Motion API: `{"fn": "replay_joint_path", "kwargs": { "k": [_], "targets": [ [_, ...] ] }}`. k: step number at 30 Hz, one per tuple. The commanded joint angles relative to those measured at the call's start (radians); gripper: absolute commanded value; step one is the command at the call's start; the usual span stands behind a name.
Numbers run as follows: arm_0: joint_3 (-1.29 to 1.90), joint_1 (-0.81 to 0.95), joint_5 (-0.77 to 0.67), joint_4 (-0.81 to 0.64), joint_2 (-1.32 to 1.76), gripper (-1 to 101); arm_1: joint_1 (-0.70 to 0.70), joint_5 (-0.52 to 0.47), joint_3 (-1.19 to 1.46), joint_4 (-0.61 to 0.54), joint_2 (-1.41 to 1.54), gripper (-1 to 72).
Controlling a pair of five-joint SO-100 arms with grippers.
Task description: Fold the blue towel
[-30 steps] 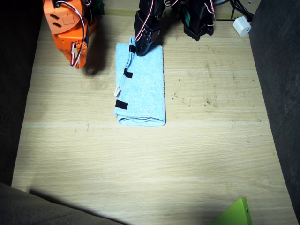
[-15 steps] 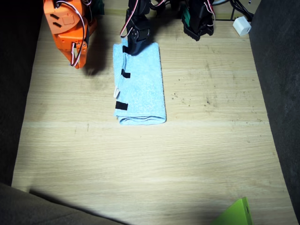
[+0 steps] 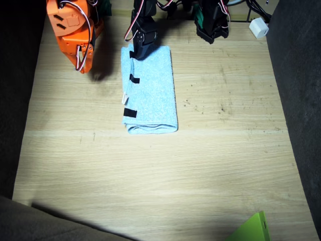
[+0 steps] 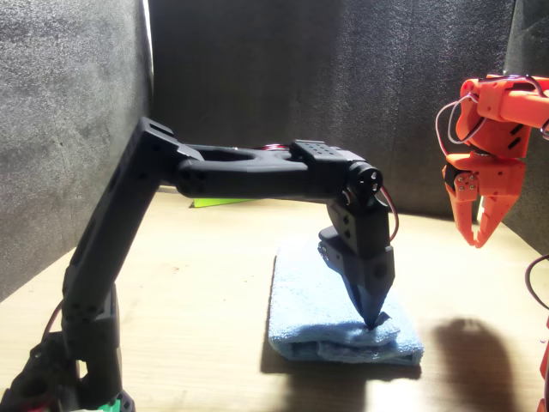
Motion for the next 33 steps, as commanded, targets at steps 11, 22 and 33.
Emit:
{"fn": "replay_joint_path", "kwargs": {
  "k": [11,22,33],
  "targets": [
    [-0.268,-0.212,0.101,0.192,-0.198,-1,0.009,0.018,-0.005,0.028,0.057,4.6],
    [-1.043,-0.13,0.101,0.589,-0.48,0,0.011,0.018,-0.003,0.031,0.058,4.8],
    [-1.094,-0.046,0.133,0.591,-0.37,0,0.011,0.018,-0.003,0.031,0.052,4.8]
  ]
}}
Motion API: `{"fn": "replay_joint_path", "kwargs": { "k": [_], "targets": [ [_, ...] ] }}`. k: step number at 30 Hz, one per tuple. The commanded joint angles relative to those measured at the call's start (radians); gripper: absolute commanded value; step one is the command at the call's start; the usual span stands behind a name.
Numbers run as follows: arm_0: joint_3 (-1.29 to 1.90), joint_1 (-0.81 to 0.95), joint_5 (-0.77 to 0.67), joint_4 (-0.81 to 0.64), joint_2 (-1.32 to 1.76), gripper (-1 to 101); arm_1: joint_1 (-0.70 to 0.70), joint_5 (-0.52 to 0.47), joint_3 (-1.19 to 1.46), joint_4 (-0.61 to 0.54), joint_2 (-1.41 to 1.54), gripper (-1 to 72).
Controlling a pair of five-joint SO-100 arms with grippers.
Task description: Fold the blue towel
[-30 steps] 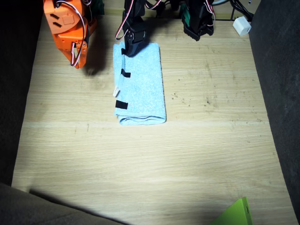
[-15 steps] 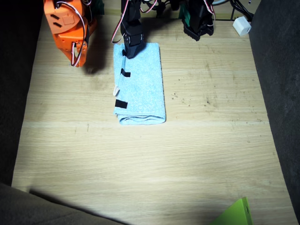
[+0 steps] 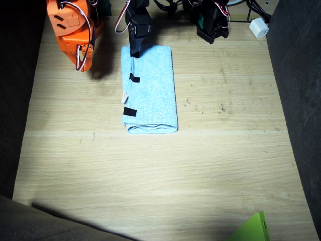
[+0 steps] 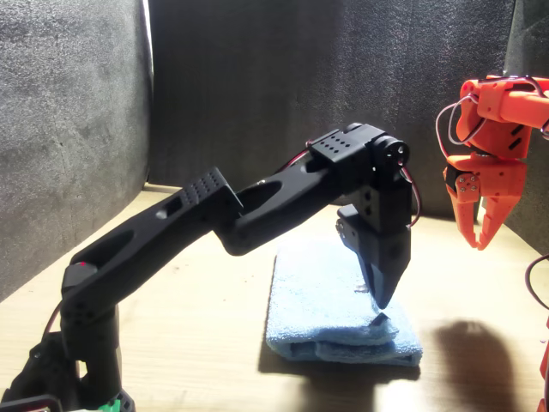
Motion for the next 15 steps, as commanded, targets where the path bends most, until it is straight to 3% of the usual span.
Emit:
{"fn": "replay_joint_path", "kwargs": {
  "k": [1,9,15],
  "targets": [
    [-0.064,-0.018,0.017,0.014,0.124,1,0.011,0.018,-0.009,0.011,0.051,4.8],
    [0.156,0.198,-0.057,0.014,0.502,7,0.008,0.014,-0.009,-0.008,0.058,5.4],
    [0.623,0.589,-0.141,0.006,0.934,8,-0.049,-0.026,-0.009,-0.049,0.175,7.5]
  ]
}}
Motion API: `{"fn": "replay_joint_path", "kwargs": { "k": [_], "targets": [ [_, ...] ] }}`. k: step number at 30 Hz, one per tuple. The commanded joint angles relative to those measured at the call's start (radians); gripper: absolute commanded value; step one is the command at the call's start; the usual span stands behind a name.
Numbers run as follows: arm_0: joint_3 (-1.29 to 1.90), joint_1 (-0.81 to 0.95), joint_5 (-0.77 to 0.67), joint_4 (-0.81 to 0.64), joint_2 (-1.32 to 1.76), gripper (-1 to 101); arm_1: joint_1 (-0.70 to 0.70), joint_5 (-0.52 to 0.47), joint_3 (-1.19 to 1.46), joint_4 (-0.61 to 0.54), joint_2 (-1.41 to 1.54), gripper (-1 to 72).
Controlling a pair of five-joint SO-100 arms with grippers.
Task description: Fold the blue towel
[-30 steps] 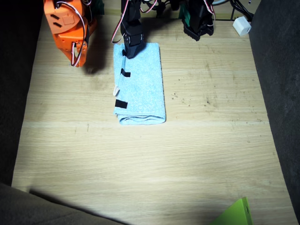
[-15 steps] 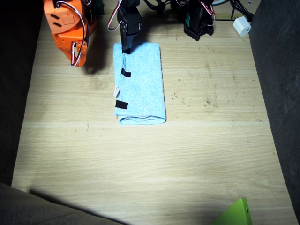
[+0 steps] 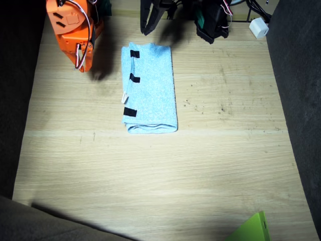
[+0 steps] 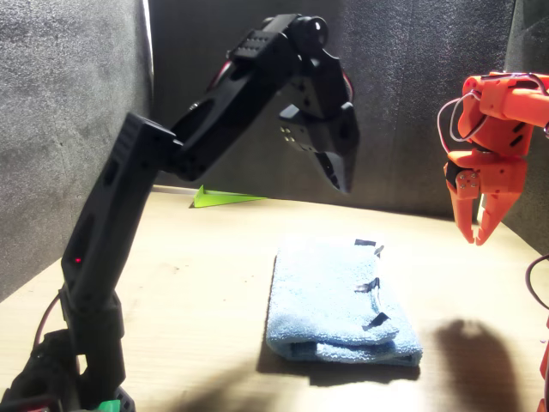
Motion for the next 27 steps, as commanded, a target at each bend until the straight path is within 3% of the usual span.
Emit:
{"fn": "replay_joint_path", "kwargs": {
  "k": [1,3,5,9,15,17,18,19,23,27],
  "targets": [
    [0.295,0.284,-0.038,-0.006,0.302,7,-0.04,-0.018,-0.008,-0.038,0.118,7.5],
    [0.551,0.456,-0.048,-0.112,0.471,7,-0.074,-0.051,0.026,-0.091,0.199,7.2],
    [0.92,0.591,-0.037,-0.319,0.71,10,-0.107,-0.104,0.109,-0.172,0.305,7.0],
    [1.499,0.733,-0.026,-0.583,1.144,17,-0.158,-0.196,0.388,-0.373,0.534,6.4],
    [1.933,0.876,-0.032,-0.664,1.489,13,-0.235,-0.301,0.824,-0.557,0.853,0.0],
    [2.029,0.928,-0.035,-0.667,1.617,8,-0.264,-0.321,0.931,-0.575,0.946,0.0],
    [2.072,0.965,-0.035,-0.669,1.678,0,-0.275,-0.337,0.985,-0.583,1.002,-0.1],
    [2.108,1.0,-0.035,-0.669,1.738,0,-0.288,-0.351,1.037,-0.592,1.062,-0.1],
    [2.171,1.085,-0.014,-0.603,1.913,0,-0.313,-0.396,1.209,-0.565,1.319,-0.1],
    [2.247,1.109,0.003,-0.552,2.046,0,-0.322,-0.41,1.315,-0.449,1.588,-0.1]
  ]
}}
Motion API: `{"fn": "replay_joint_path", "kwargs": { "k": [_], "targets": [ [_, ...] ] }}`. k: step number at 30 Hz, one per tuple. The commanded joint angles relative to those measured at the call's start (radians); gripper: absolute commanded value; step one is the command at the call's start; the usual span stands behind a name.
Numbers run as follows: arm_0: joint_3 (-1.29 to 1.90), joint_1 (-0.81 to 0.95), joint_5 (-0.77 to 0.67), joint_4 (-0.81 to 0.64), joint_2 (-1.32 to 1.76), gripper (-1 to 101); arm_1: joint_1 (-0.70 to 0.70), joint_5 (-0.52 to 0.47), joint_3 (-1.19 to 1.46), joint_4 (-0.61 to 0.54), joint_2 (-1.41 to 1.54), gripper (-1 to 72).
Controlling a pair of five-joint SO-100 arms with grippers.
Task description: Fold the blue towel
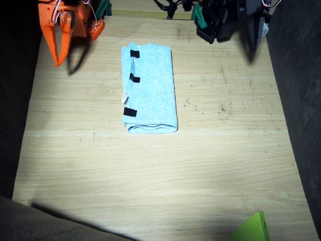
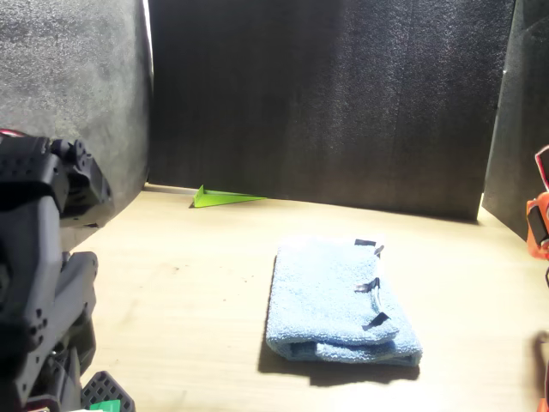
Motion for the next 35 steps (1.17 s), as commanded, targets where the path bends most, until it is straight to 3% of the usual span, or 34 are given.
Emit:
{"fn": "replay_joint_path", "kwargs": {
  "k": [1,13,19,35],
  "targets": [
    [0.041,0.054,0.034,0.031,0.066,0,-0.015,-0.002,0.034,0.078,0.166,-0.1],
    [0.1,0.101,0.051,0.028,0.066,0,-0.066,0.072,0.035,0.118,0.167,-0.1],
    [0.097,0.038,0.072,0.048,0.066,0,-0.064,0.067,0.035,0.118,0.167,-0.1],
    [0.097,0.078,0.034,0.048,0.066,0,-0.075,0.075,0.035,0.118,0.167,-0.1]
  ]
}}
